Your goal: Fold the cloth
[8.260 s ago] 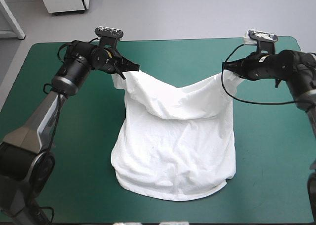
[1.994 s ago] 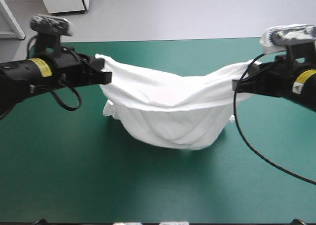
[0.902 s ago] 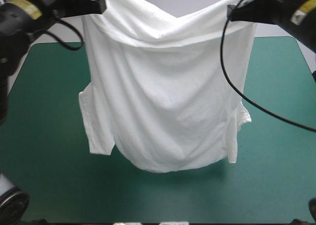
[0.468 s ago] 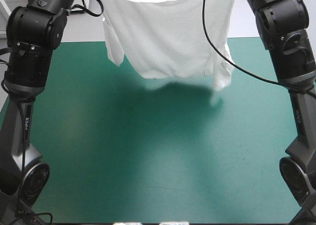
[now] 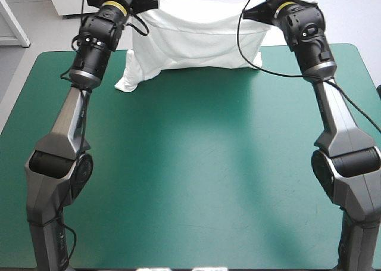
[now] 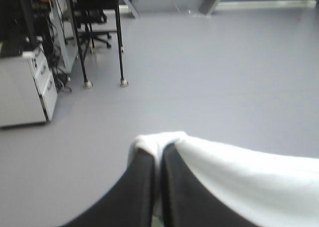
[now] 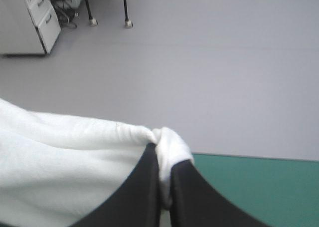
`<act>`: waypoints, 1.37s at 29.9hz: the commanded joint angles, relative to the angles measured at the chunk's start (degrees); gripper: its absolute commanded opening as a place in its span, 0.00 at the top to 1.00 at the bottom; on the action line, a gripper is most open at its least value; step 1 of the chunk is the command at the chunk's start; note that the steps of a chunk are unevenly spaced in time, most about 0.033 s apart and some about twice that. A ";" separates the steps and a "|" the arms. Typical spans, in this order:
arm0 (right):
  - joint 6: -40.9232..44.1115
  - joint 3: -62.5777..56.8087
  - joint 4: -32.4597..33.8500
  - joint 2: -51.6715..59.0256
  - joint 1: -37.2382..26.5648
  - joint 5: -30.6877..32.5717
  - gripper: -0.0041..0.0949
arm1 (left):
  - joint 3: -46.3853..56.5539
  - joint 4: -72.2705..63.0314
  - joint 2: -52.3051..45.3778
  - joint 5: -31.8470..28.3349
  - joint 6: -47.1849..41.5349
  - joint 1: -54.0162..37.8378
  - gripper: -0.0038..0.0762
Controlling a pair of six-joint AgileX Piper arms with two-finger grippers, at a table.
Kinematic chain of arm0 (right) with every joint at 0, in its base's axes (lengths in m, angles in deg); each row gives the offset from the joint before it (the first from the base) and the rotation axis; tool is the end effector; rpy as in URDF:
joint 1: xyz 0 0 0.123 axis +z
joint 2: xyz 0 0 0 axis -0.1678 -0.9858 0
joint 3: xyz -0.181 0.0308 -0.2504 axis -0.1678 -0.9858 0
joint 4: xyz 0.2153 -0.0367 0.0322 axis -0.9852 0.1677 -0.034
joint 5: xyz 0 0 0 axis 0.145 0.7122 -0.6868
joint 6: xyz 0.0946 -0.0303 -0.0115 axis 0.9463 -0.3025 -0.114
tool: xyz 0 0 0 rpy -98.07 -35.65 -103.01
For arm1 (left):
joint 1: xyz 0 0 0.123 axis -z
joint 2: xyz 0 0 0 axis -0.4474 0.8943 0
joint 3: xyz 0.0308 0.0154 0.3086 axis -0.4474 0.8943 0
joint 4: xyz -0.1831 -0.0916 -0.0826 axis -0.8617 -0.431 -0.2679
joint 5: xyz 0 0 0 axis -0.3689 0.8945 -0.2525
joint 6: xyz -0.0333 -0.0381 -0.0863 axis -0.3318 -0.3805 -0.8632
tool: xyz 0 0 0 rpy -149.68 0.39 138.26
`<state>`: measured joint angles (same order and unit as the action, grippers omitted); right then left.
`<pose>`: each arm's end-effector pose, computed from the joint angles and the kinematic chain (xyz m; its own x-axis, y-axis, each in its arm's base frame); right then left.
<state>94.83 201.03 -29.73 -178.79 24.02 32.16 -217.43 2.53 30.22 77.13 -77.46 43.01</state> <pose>0.4512 0.0985 0.4577 -0.3172 -0.0333 -0.9478 -0.0797 0.9968 -0.0084 0.4610 -0.1200 0.4693 -0.1050 0.0085 -0.9944 0.1318 0.9913 -0.0054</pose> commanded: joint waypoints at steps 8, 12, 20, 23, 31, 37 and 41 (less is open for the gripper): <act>-1.65 -0.32 -3.59 -7.16 -0.91 -0.29 0.97 | 1.03 -0.58 4.05 1.68 -1.96 0.28 0.96; -4.43 -10.48 -1.94 -4.95 -0.91 -4.69 0.97 | 7.35 1.76 1.88 0.33 -2.06 1.15 0.96; -2.27 -46.67 -0.18 10.91 -0.91 -24.29 0.97 | 43.07 1.64 -13.76 -17.61 -5.41 1.90 0.96; -2.27 -57.91 -1.06 16.48 -0.91 -25.88 0.97 | 54.51 1.64 -20.32 -18.38 -5.46 2.71 0.96; -1.23 -84.56 -4.40 35.12 1.42 -28.23 0.97 | 82.45 1.49 -37.80 -17.93 -9.86 7.62 0.96; 4.22 -95.91 -4.40 49.49 6.25 -23.14 0.97 | 96.56 1.49 -51.54 -13.14 -17.66 13.20 0.96; 7.83 -99.20 -4.66 56.63 9.01 -15.26 0.97 | 100.51 1.05 -59.19 -3.63 -18.26 18.81 0.96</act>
<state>100.30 102.14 -34.76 -127.29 31.64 14.28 -117.48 3.70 -23.70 70.40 -94.45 58.60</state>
